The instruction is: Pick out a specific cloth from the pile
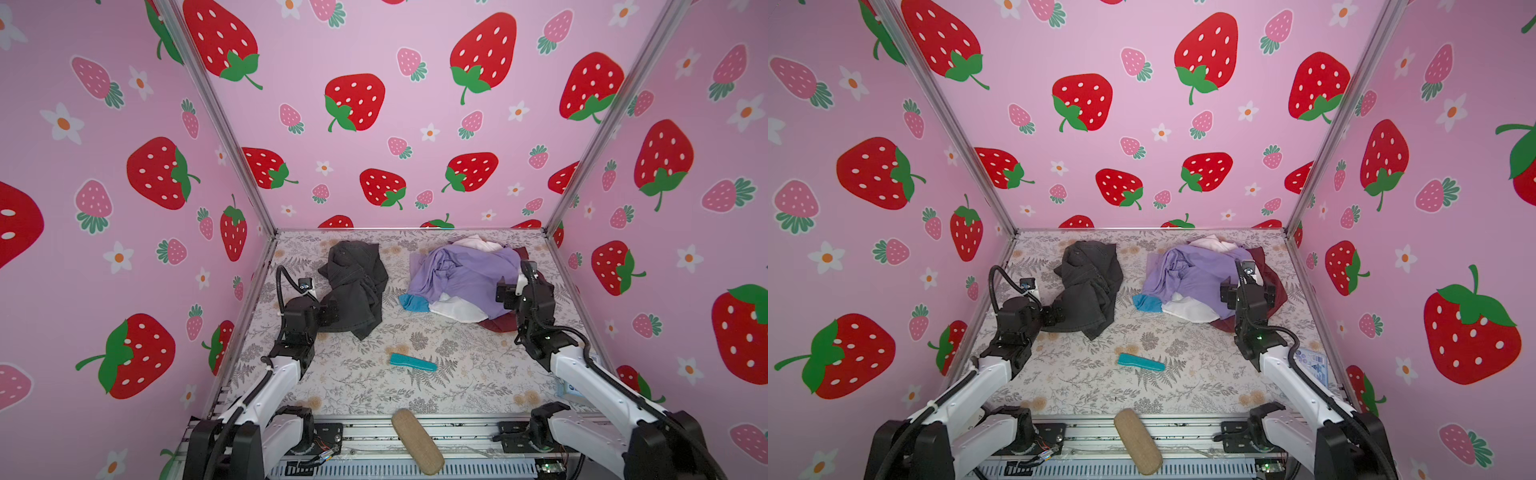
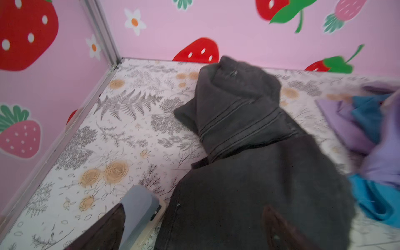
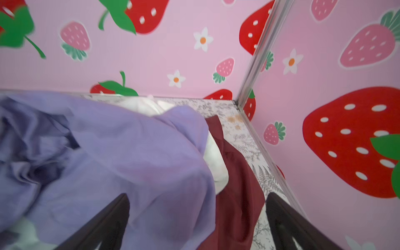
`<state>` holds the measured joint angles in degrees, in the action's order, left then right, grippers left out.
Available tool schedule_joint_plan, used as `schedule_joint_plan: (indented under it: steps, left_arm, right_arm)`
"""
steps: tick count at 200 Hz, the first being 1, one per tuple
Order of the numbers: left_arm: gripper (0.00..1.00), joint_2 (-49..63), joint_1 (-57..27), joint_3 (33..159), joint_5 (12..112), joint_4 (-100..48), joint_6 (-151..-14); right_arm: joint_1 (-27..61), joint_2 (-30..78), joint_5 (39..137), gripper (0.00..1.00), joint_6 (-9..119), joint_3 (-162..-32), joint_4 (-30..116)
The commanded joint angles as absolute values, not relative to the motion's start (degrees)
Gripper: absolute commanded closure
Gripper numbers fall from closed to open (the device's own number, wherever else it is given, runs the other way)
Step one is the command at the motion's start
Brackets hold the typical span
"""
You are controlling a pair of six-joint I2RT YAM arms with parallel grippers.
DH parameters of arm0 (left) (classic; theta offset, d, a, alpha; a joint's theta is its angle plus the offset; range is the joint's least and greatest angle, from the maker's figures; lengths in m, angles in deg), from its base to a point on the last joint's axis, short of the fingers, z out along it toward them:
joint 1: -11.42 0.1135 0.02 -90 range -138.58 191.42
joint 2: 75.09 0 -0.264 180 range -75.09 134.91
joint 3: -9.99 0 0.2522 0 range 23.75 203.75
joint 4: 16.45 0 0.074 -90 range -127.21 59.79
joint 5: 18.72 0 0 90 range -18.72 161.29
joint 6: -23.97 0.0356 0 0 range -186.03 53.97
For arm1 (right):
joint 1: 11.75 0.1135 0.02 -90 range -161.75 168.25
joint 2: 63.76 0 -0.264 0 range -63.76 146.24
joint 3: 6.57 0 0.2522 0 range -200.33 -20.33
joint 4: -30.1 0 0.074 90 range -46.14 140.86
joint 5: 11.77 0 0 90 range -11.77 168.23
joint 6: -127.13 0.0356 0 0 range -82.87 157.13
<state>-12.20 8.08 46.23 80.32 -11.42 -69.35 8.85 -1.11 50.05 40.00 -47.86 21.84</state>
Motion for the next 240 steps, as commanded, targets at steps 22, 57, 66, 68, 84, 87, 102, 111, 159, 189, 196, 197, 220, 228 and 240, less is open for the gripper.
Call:
schedule_joint_plan:
  steps: [22, 57, 66, 68, 84, 87, 102, 111, 159, 189, 196, 197, 220, 228, 240]
  left_arm:
    - [0.01, -3.1, 11.5, 43.7, 82.1, 10.7, -70.1]
    - [0.01, 4.9, 13.0, 41.7, 79.3, 20.7, -71.6]
    - [0.01, 7.2, 13.2, 41.2, 78.9, 24.0, -71.8]
    - [0.01, 7.7, 13.3, 41.1, 78.8, 24.5, -71.8]
    - [0.01, 11.5, 13.4, 40.2, 77.6, 29.6, -71.8]
    - [0.01, 12.1, 13.4, 40.1, 77.5, 30.4, -71.8]
    - [0.01, 12.4, 13.5, 40.2, 76.8, 30.5, -71.7]
    - [0.01, 12.0, 13.6, 40.6, 76.4, 29.0, -71.5]
    - [0.01, 13.8, 13.6, 49.3, 71.6, 14.8, -69.3]
    - [0.01, 13.6, 13.5, 49.7, 71.3, 13.9, -68.9]
    - [0.01, 13.7, 13.4, 49.7, 71.3, 14.0, -68.9]
    - [0.01, 13.7, 13.4, 49.7, 71.3, 14.0, -68.9]
    - [0.01, 13.6, 13.3, 49.6, 71.7, 13.9, -68.8]
    - [0.01, 13.7, 13.1, 49.6, 71.7, 14.0, -68.8]
    - [0.01, 13.6, 13.1, 49.8, 71.0, 13.8, -68.4]
  right_arm:
    - [1.6, 6.6, 51.1, 0.0, 36.3, -38.4, -5.2]
    - [-2.7, 14.6, 55.1, 0.0, 38.3, -34.1, -19.3]
    - [-3.4, 16.8, 55.9, 0.0, 39.3, -34.0, -22.2]
    - [-3.5, 17.0, 56.0, 0.0, 39.5, -34.2, -21.9]
    - [-3.8, 17.9, 58.4, 0.0, 40.5, -34.4, -23.1]
    - [-3.8, 18.4, 58.7, 0.0, 40.5, -33.8, -25.0]
    - [-3.8, 21.7, 58.8, 0.0, 40.7, -31.7, -31.2]
    - [-3.8, 24.6, 59.5, 0.0, 40.3, -30.9, -35.2]
    - [-3.8, 26.1, 61.3, 0.0, 39.8, -34.9, -28.7]
    - [-3.8, 26.5, 61.2, 0.0, 39.7, -34.7, -29.8]
    - [-3.8, 26.4, 61.2, 0.0, 39.7, -34.7, -30.0]
    - [-3.8, 26.4, 61.2, 0.0, 39.7, -34.7, -29.9]
    - [-3.9, 26.3, 61.2, 0.0, 39.7, -34.6, -29.9]
    - [-3.8, 26.4, 61.2, 0.0, 39.7, -34.6, -29.9]
    - [-3.8, 26.3, 61.2, 0.0, 39.7, -34.6, -29.9]
